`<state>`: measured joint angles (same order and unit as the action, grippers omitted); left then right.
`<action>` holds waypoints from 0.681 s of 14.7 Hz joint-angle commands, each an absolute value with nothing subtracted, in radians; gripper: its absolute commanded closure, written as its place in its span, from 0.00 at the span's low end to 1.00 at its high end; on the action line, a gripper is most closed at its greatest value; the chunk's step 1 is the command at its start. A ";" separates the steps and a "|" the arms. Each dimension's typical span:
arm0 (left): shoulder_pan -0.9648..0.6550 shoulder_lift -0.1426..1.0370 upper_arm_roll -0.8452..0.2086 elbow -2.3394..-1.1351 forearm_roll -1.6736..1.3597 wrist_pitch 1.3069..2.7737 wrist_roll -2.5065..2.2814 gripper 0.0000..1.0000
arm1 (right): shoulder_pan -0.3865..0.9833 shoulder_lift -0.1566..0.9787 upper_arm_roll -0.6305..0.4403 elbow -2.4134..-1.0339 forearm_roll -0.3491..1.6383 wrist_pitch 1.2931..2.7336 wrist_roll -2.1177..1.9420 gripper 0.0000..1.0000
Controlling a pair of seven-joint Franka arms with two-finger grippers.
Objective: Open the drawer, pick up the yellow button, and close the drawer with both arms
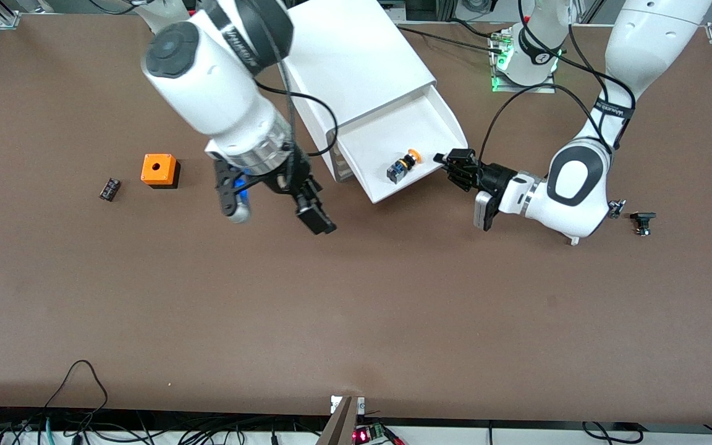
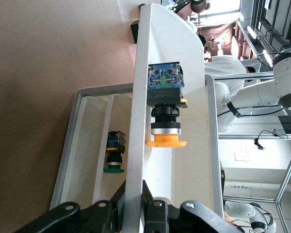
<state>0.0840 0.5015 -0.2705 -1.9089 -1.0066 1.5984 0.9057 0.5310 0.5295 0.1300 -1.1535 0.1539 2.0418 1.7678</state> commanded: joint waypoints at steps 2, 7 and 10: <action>0.098 0.528 -0.270 -1.839 -0.930 1.640 0.904 0.00 | 0.593 0.572 0.121 -1.117 0.156 2.052 1.862 0.01; 0.114 0.502 -0.258 -1.703 -0.823 1.455 0.653 0.00 | 0.713 0.644 0.114 -1.115 0.072 2.036 1.875 0.01; 0.114 0.477 -0.259 -1.568 -0.663 1.356 0.386 0.00 | 0.738 0.698 0.120 -1.083 0.071 1.991 1.864 0.01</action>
